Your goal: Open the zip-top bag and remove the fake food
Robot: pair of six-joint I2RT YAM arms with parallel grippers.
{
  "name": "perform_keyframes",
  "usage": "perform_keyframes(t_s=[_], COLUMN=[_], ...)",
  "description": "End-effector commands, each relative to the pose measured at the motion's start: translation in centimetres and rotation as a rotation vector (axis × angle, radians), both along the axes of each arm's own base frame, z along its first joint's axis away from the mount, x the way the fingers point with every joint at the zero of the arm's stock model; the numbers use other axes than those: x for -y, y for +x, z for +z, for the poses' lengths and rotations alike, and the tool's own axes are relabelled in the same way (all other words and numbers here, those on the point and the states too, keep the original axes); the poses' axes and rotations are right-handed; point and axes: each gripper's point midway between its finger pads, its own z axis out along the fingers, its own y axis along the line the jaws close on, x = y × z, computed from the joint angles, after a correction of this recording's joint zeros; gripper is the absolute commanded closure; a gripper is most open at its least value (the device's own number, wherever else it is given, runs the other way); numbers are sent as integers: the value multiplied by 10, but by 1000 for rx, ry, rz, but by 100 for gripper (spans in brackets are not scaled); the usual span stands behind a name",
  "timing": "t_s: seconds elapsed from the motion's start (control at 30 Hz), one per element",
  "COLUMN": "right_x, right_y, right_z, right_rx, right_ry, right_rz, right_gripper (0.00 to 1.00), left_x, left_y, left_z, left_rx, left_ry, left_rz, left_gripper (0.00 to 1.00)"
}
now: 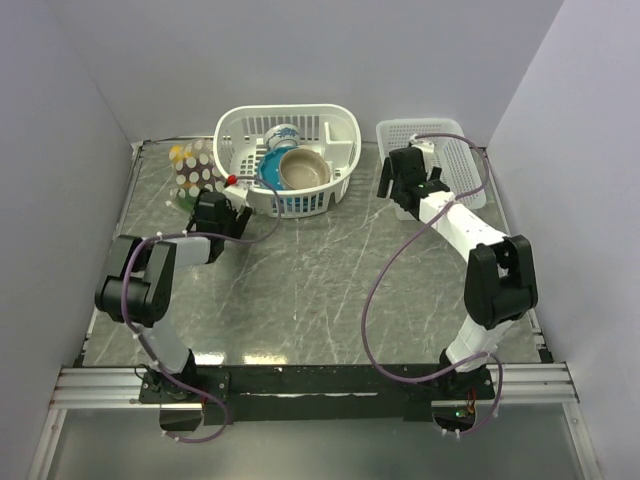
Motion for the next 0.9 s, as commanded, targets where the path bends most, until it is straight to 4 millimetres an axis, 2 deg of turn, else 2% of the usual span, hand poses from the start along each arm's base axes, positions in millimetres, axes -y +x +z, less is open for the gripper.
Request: perform_keyframes(t_s=[0.0, 0.07, 0.17, 0.2, 0.27, 0.3, 0.37, 0.4, 0.53, 0.57, 0.63, 0.67, 0.73, 0.77, 0.83, 0.87], right_x=[-9, -9, -9, -9, -9, -9, -9, -10, -18, -21, -28, -36, -42, -51, -57, -58], right_y=[8, 8, 9, 9, 12, 12, 15, 15, 10, 5, -1, -8, -17, -26, -36, -45], right_z=[-10, -19, -31, -33, -37, -39, -43, -44, -47, -49, -49, -49, -48, -48, -47, -47], right_rx=[-9, -37, -75, -83, -103, -114, -129, -133, -137, -140, -141, -143, -141, -141, -138, -140], right_ry=[1, -8, -21, -27, -40, -51, -59, -57, -20, -13, 0, 2, -4, -6, -1, 1], right_rz=[27, 27, 28, 31, 34, 35, 42, 46, 67, 77, 88, 105, 104, 124, 127, 133], right_gripper=[4, 5, 8, 9, 10, 12, 15, 19, 28, 30, 35, 36, 38, 39, 41, 42], left_x=[-7, -9, -13, -16, -18, -21, -26, -30, -42, -44, -50, -52, -56, -55, -53, -53], left_y=[37, 44, 53, 55, 59, 59, 57, 56, 38, 32, 20, 14, -2, -11, -25, -42], left_z=[30, 27, 21, 20, 17, 16, 17, 20, 30, 41, 48, 66, 72, 92, 108, 123], left_rx=[126, 124, 103, 100, 90, 85, 83, 92, 85, 98, 81, 105, 69, 93, 96, 95], left_ry=[43, 62, 83, 92, 99, 109, 125, 126, 118, 108, 98, 76, 61, 41, 8, -3], left_rz=[56, 75, 102, 114, 130, 140, 161, 174, 194, 200, 220, 220, 232, 226, 217, 209], left_gripper=[3, 6, 18, 31, 48, 71, 94, 99, 99, 99, 99, 99, 99, 99, 99, 99])
